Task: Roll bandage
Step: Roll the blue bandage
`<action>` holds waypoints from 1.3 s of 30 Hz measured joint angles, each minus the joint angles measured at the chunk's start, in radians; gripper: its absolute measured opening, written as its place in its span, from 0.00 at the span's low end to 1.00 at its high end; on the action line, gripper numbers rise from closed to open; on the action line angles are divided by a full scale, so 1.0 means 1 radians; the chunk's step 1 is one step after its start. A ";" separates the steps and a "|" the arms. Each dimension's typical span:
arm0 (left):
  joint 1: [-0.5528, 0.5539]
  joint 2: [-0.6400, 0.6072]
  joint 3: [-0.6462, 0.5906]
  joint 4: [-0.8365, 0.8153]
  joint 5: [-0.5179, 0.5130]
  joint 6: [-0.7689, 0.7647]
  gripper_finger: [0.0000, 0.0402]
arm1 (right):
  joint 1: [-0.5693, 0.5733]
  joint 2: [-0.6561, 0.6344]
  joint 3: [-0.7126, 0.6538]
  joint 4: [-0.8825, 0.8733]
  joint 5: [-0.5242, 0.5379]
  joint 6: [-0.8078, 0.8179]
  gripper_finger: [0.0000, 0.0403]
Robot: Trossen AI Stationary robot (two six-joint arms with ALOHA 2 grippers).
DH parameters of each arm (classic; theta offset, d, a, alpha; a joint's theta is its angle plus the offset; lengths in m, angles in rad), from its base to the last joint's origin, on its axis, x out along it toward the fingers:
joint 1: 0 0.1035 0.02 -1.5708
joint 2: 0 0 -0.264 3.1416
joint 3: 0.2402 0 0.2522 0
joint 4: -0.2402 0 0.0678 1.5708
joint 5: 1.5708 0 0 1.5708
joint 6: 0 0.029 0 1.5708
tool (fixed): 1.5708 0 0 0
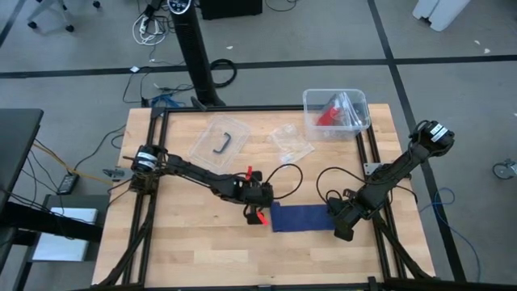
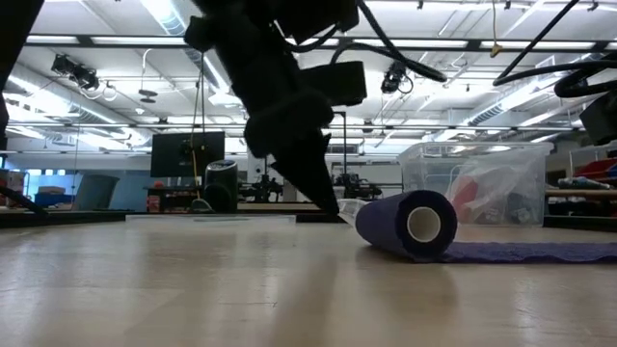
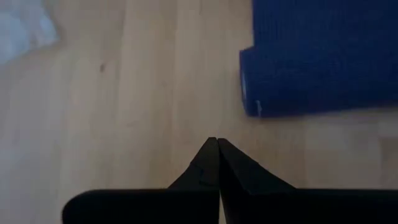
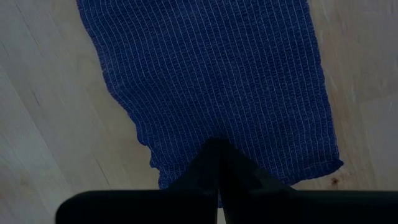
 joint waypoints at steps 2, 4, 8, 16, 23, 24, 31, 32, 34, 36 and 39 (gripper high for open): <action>0.000 0.000 -0.013 0.066 0.015 -0.001 0.00 | 0.000 0.000 0.000 0.000 0.000 0.000 0.00; 0.000 0.000 -0.022 0.120 0.030 0.000 0.00 | 0.000 0.000 0.000 0.000 0.000 0.000 0.00; 0.001 0.000 -0.023 0.167 0.045 0.007 0.00 | 0.000 0.000 0.000 0.001 0.000 -0.001 0.00; 0.015 0.000 -0.022 0.237 0.063 0.058 0.00 | 0.000 0.000 0.000 0.001 0.000 -0.005 0.00; 0.019 -0.001 0.006 0.081 -0.032 0.058 0.00 | 0.000 0.000 0.000 0.001 0.000 -0.005 0.00; 0.026 -0.001 0.006 0.080 -0.031 0.056 0.00 | 0.000 0.000 0.000 0.001 0.000 -0.005 0.00; 0.047 -0.001 0.007 0.134 0.060 0.073 0.00 | 0.000 0.000 0.000 0.002 0.001 -0.005 0.00; 0.047 -0.001 0.007 0.139 0.079 0.082 0.00 | 0.000 0.000 0.000 0.002 0.001 -0.005 0.00; 0.046 0.000 0.007 0.138 0.084 0.083 0.00 | 0.000 0.000 0.000 0.002 0.001 -0.005 0.00; 0.047 0.008 0.008 0.142 0.084 0.083 0.00 | 0.000 0.000 0.000 0.002 0.001 -0.005 0.00; 0.048 0.022 0.007 0.152 0.105 0.083 0.00 | 0.000 0.000 0.000 0.002 0.001 -0.005 0.00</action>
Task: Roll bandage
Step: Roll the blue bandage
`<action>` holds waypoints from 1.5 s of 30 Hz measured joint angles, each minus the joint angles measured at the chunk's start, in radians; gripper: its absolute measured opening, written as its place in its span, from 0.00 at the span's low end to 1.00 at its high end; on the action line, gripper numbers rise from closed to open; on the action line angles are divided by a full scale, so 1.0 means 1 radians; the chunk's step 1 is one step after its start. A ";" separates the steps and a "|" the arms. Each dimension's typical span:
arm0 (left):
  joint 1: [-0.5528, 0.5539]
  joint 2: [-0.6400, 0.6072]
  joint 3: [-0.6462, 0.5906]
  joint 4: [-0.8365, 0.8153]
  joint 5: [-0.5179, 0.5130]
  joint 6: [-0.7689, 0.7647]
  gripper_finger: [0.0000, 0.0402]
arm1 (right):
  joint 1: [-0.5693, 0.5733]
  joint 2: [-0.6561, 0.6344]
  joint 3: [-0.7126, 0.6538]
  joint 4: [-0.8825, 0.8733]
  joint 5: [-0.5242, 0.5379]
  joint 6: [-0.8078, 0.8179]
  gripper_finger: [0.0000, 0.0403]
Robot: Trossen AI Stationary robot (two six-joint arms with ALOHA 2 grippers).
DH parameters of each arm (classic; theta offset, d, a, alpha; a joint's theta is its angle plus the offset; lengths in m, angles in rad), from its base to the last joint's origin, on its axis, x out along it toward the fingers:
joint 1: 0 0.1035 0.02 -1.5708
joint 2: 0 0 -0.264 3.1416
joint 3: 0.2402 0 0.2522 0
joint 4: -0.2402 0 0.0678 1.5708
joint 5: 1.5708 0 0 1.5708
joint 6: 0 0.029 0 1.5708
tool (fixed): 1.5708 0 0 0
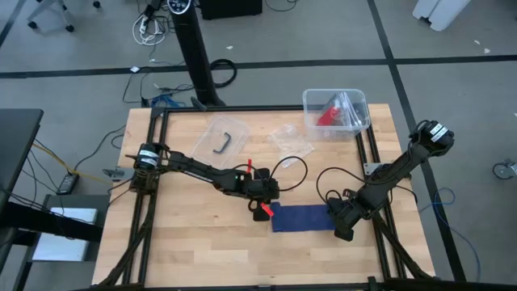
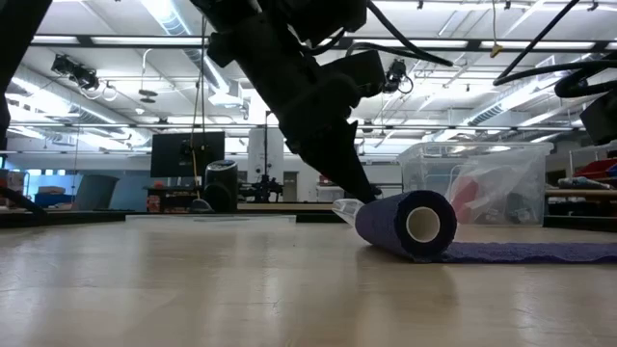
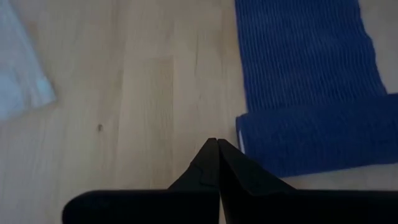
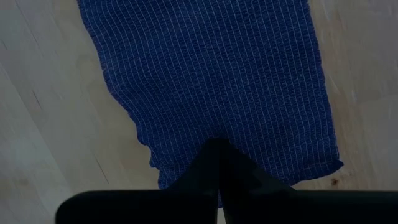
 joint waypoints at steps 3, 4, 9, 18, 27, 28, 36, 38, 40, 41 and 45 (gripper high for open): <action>0.001 0.009 0.000 -0.003 0.000 -0.002 0.00 | 0.000 0.000 0.000 0.000 0.000 0.000 0.00; 0.002 0.016 0.001 0.012 0.000 -0.002 0.00 | 0.000 0.000 0.000 0.000 0.001 -0.001 0.00; 0.006 0.022 0.001 0.033 0.061 -0.002 0.00 | 0.000 0.000 0.000 -0.001 0.001 -0.002 0.00; -0.005 0.026 0.000 0.051 0.107 0.000 0.00 | 0.000 0.000 0.000 -0.001 0.000 -0.009 0.00; -0.010 0.026 0.000 0.090 0.135 0.004 0.00 | 0.000 0.000 0.000 -0.004 0.000 -0.009 0.00; -0.011 0.026 0.000 0.091 0.135 0.004 0.00 | 0.000 0.000 0.000 -0.004 0.000 -0.007 0.00; -0.013 0.026 0.000 0.076 0.134 0.006 0.00 | -0.001 0.000 0.001 -0.006 -0.012 0.006 0.00; -0.013 0.026 0.000 0.074 0.134 0.006 0.00 | -0.001 0.000 0.009 -0.011 -0.014 0.006 0.00; -0.013 0.026 0.000 0.074 0.134 0.006 0.00 | -0.001 0.003 0.024 -0.025 -0.018 0.003 0.00; -0.013 0.026 0.000 0.074 0.134 0.006 0.00 | -0.001 0.004 0.031 -0.043 -0.029 0.000 0.00; -0.013 0.026 0.000 0.073 0.134 0.008 0.00 | 0.001 0.003 0.065 -0.099 -0.036 -0.002 0.00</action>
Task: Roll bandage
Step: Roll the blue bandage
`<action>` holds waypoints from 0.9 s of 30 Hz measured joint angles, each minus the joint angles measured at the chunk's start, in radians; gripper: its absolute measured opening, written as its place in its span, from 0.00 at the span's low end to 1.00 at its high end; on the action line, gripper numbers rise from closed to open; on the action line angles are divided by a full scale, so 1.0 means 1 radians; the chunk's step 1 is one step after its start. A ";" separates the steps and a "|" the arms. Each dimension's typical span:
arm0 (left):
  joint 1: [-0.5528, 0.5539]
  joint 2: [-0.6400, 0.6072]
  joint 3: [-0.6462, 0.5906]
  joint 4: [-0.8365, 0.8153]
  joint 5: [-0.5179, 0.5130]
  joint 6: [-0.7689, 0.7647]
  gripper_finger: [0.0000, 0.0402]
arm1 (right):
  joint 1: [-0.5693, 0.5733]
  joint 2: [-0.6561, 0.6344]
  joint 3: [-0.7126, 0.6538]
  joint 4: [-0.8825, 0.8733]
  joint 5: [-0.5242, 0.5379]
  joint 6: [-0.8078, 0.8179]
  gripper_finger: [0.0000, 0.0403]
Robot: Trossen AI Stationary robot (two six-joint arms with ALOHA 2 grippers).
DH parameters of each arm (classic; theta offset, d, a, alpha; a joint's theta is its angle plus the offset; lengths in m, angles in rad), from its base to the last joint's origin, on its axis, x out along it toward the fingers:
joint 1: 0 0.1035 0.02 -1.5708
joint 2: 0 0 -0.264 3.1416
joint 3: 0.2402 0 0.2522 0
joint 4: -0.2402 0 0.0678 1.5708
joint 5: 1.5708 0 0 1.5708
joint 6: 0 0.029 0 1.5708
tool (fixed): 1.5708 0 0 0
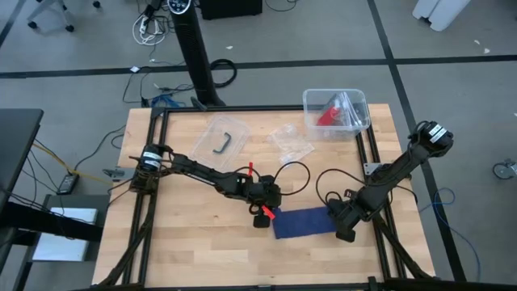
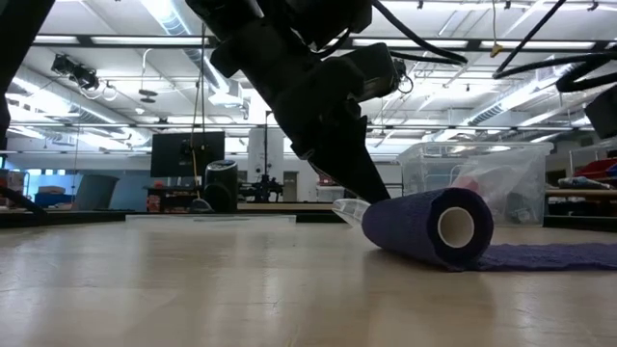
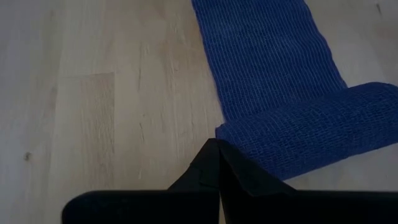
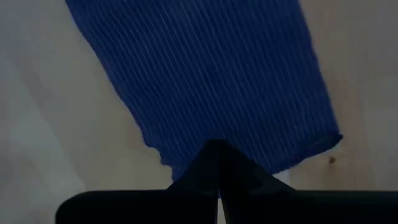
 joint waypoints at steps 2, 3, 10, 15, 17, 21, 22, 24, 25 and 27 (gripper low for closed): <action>0.000 0.000 0.000 -0.002 0.000 0.011 0.00 | -0.001 0.000 0.007 -0.042 0.003 0.008 0.00; 0.000 0.000 0.000 -0.003 0.000 0.014 0.00 | -0.001 0.000 0.011 -0.054 0.006 0.010 0.00; 0.000 0.000 0.000 -0.007 0.000 0.014 0.00 | -0.010 -0.001 0.019 -0.057 0.085 0.018 0.00; 0.000 0.000 0.000 -0.007 0.000 0.014 0.00 | -0.034 0.008 0.019 -0.061 0.148 0.025 0.00; 0.000 0.000 0.000 -0.007 0.000 0.014 0.00 | -0.046 0.023 0.019 -0.060 0.163 0.014 0.00; -0.001 0.000 0.000 -0.007 -0.001 0.013 0.00 | -0.070 0.058 0.015 -0.052 0.172 -0.009 0.00; -0.001 0.000 0.000 -0.007 -0.001 0.013 0.00 | -0.074 0.066 0.013 -0.050 0.173 -0.011 0.00; -0.002 0.000 0.000 -0.007 -0.001 0.013 0.00 | -0.081 0.075 0.013 -0.047 0.174 -0.016 0.00; -0.002 0.000 0.000 -0.007 -0.001 0.013 0.00 | -0.084 0.078 0.013 -0.047 0.174 -0.017 0.00; -0.002 0.000 0.000 -0.007 -0.001 0.013 0.00 | -0.090 0.079 0.013 -0.048 0.174 -0.017 0.00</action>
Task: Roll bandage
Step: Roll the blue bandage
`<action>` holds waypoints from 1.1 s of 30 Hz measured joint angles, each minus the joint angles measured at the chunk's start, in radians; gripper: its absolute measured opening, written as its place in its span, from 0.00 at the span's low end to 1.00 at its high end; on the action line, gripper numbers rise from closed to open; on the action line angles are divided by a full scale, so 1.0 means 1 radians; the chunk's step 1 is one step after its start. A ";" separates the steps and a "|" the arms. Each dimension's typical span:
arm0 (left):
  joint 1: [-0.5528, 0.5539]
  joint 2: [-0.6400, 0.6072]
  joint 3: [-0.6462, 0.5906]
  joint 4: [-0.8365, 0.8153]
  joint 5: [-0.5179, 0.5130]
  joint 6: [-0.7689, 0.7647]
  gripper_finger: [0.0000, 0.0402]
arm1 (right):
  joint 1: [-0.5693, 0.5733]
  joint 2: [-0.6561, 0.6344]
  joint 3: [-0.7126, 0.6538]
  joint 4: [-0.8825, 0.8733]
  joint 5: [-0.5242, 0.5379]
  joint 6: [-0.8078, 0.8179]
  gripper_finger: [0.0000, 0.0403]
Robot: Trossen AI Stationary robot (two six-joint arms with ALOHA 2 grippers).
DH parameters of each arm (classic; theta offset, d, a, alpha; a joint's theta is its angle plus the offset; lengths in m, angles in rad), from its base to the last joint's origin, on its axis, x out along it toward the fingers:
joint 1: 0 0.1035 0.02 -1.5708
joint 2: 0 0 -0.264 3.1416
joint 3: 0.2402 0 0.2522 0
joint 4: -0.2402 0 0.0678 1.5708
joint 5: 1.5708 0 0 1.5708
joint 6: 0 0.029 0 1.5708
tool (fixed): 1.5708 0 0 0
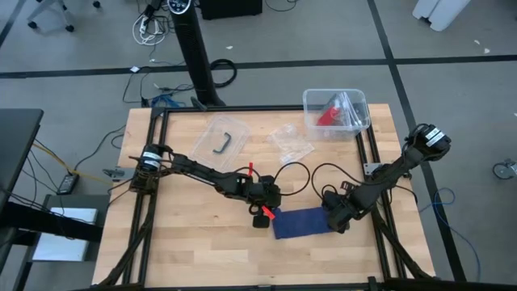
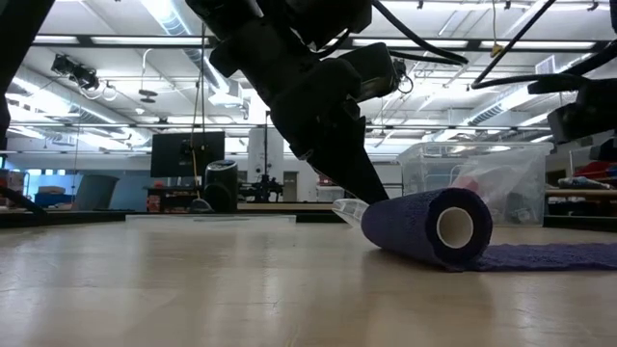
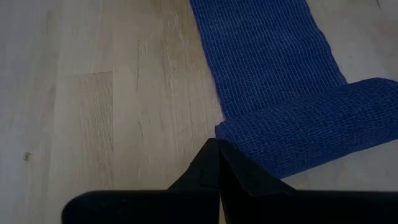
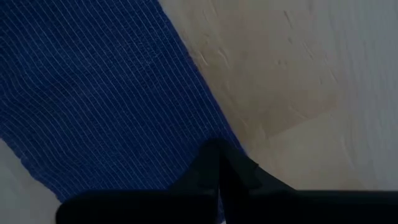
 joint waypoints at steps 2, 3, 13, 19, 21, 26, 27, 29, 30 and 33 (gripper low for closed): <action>-0.001 0.000 0.000 0.001 0.000 0.000 0.00 | -0.003 0.000 0.000 -0.004 0.001 0.001 0.00; -0.001 0.000 0.000 0.001 0.000 0.000 0.00 | -0.004 0.001 -0.001 -0.008 0.003 0.001 0.00; -0.010 0.000 0.000 0.030 0.024 0.004 0.00 | -0.010 0.002 -0.002 -0.024 0.033 0.001 0.00; -0.010 0.000 0.000 0.036 0.024 0.005 0.00 | -0.019 0.003 -0.005 -0.029 0.062 -0.002 0.00; -0.010 0.000 0.000 0.038 0.024 0.007 0.00 | -0.020 0.004 -0.005 -0.030 0.076 -0.006 0.00; -0.013 -0.017 -0.002 0.012 -0.003 0.024 0.00 | -0.021 0.005 -0.006 -0.035 0.096 -0.002 0.00; -0.015 -0.027 -0.001 0.000 -0.019 0.032 0.00 | -0.021 0.005 -0.006 -0.040 0.104 0.000 0.00; -0.022 -0.055 0.006 -0.059 -0.061 0.034 0.00 | -0.022 0.005 -0.007 -0.050 0.117 0.001 0.00; -0.026 -0.071 0.009 -0.073 -0.076 0.034 0.00 | -0.022 0.005 -0.007 -0.051 0.120 0.001 0.00; -0.042 -0.098 0.012 -0.097 -0.085 0.033 0.00 | -0.023 0.005 -0.018 -0.046 0.132 0.005 0.00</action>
